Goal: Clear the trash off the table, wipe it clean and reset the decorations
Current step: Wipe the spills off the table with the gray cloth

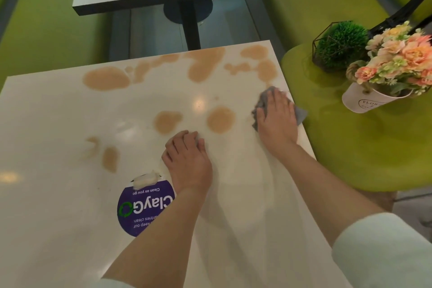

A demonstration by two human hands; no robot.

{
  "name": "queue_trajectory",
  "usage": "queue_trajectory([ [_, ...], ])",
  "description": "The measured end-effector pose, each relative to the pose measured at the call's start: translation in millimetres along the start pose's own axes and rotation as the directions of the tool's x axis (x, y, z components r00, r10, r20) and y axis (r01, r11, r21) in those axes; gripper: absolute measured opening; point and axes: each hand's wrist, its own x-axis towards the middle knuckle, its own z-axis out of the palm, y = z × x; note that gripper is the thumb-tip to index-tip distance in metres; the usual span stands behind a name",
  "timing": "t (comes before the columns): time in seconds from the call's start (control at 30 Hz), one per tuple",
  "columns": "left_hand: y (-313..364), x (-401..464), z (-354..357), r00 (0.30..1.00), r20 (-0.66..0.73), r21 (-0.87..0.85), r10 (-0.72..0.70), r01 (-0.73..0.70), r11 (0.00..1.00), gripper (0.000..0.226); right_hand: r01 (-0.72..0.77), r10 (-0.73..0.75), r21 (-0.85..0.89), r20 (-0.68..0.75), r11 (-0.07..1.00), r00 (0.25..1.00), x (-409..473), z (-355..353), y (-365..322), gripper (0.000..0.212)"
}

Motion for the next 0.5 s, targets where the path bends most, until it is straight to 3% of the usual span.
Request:
queue_trajectory([
  [0.07, 0, 0, 0, 1.000, -0.001, -0.003, -0.003, 0.003, 1.000, 0.028, 0.195, -0.198, 0.042, 0.066, 0.980, 0.978, -27, 3, -12, 0.056],
  [0.13, 0, 0, 0, 1.000, 0.001, -0.009, -0.002, 0.002, 1.000, 0.027, 0.287, -0.291, 0.053, 0.100, 0.956, 0.951, -50, 0, -3, 0.058],
  [0.2, -1, 0, 1, 1.000, 0.000, -0.015, -0.003, 0.003, 1.000, 0.026, 0.242, -0.243, 0.024, 0.079, 0.970, 0.967, -45, -4, 17, 0.060],
  [0.3, -1, -1, 1, 1.000, -0.005, -0.001, 0.007, -0.007, 1.000, 0.024, 0.035, -0.033, -0.053, 0.039, 0.998, 0.999, -13, -4, 23, 0.066],
  [0.37, -1, 0, 0, 1.000, -0.009, 0.004, 0.010, -0.010, 1.000, 0.024, 0.011, -0.009, -0.029, 0.039, 1.000, 0.999, -5, -1, 3, 0.067],
  [0.5, -1, 0, -1, 1.000, -0.013, 0.006, 0.008, -0.008, 1.000, 0.024, 0.311, -0.314, 0.043, 0.115, 0.949, 0.942, -51, 4, -14, 0.059],
])
